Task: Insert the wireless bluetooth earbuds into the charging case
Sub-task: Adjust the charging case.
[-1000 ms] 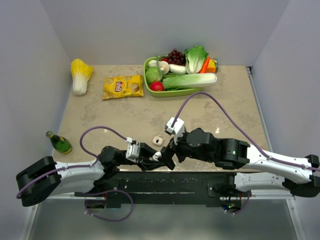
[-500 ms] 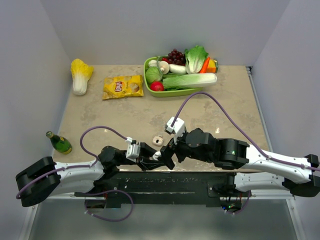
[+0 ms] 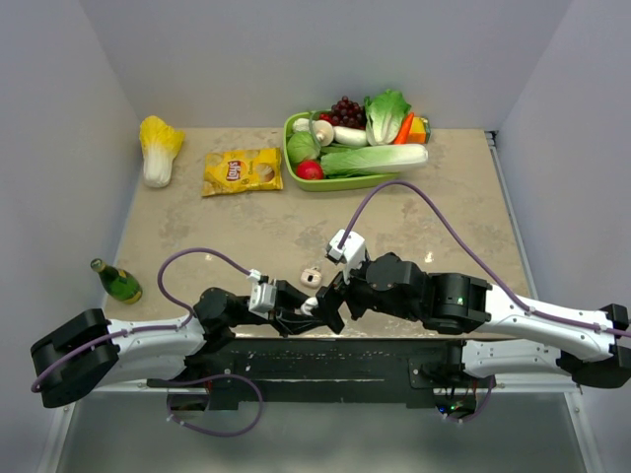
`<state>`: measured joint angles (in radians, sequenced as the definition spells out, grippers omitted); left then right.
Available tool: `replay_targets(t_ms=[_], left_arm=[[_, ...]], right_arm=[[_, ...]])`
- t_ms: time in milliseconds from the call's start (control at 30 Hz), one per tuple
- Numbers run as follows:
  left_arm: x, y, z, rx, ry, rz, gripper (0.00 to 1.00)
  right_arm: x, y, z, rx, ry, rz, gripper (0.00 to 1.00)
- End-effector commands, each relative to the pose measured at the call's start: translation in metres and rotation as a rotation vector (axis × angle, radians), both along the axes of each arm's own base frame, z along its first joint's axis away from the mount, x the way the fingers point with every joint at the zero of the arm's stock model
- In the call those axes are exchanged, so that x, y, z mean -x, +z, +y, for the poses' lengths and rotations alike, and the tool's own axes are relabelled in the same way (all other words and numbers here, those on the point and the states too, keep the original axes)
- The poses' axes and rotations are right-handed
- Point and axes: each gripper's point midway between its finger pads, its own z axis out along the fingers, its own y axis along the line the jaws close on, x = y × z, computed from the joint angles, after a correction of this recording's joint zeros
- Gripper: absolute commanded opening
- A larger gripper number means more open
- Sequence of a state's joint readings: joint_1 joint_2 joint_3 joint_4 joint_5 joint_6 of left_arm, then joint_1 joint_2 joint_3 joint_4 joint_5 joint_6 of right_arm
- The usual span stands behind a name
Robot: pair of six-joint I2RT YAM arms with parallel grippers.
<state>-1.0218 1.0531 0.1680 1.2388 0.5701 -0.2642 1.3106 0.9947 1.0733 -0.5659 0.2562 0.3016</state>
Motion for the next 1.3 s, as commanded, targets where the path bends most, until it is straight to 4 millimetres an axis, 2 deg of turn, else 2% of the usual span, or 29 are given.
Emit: replay_targets(t_ms=[0, 767, 1033, 1200, 1267], left_arm=[[0.02, 0.052, 0.014, 0.202, -0.04, -0.183, 0.0], [0.023, 0.049, 0.014, 0.198, -0.034, -0.194, 0.0], [0.021, 0.049, 0.013, 0.197, -0.029, -0.189, 0.0], [0.012, 0.045, 0.009, 0.175, 0.009, -0.155, 0.0], [0.008, 0.044, 0.007, 0.165, 0.028, -0.145, 0.0]], right_arm=[[-0.023, 0.004, -0.017, 0.035, -0.123, -0.05, 0.95], [-0.029, 0.006, -0.024, 0.015, -0.163, -0.041, 0.95], [-0.024, 0.003, -0.019, 0.014, -0.128, -0.031, 0.95], [-0.012, 0.019, -0.008, -0.061, -0.034, -0.034, 0.96], [-0.008, 0.031, -0.008, -0.105, -0.008, -0.045, 0.96]])
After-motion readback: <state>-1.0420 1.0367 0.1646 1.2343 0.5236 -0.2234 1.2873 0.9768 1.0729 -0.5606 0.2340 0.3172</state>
